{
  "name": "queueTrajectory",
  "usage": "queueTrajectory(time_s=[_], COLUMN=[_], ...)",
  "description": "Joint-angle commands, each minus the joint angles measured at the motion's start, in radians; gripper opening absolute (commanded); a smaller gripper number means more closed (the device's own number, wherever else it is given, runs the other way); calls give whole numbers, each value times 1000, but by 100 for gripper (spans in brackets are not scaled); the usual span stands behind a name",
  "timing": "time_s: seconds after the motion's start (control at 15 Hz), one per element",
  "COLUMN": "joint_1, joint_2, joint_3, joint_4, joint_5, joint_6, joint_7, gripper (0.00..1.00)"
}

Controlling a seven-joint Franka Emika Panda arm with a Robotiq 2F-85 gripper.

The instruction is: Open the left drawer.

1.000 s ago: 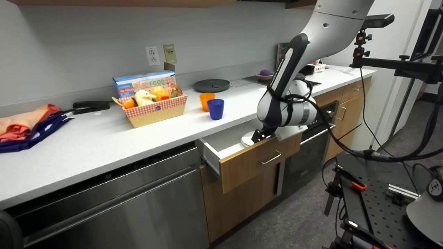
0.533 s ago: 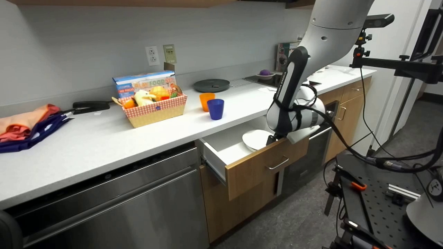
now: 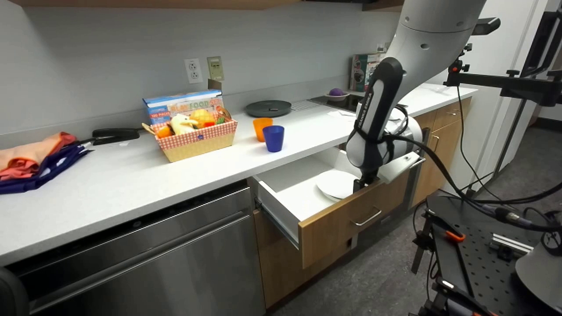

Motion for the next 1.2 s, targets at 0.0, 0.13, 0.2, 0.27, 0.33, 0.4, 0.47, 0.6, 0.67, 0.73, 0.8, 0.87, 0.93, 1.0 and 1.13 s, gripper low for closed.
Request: queueTrajectory(time_s=[0.0, 0.13, 0.2, 0.27, 0.33, 0.4, 0.47, 0.6, 0.67, 0.73, 0.8, 0.87, 0.93, 1.0, 1.13], joint_1=[42, 54, 39, 36, 34, 26, 24, 12, 5, -18, -31, -48, -72, -94, -157], joint_2=[-91, -129, -152, -171, -194, -216, -232, -280, -310, -327, -357, -385, -417, -448, -503], joint_3=[-65, -87, -82, -86, -87, -82, -81, -71, -65, -48, -33, -13, 14, 42, 118], joint_4=[-58, -80, -91, -100, -111, -121, -129, -147, -152, -138, -135, -132, -130, -128, -128], joint_5=[-216, -352, -427, -485, -535, -579, -621, -686, -711, -725, -742, -755, -762, -771, -780], joint_6=[-89, -134, -151, -176, -192, -204, -202, -187, -180, -180, -182, -188, -190, -194, -195], joint_7=[148, 242, 296, 338, 380, 414, 452, 511, 533, 541, 557, 569, 575, 584, 590], gripper=[100, 100, 100, 100, 100, 100, 100, 100, 100, 100, 100, 100, 100, 100, 100])
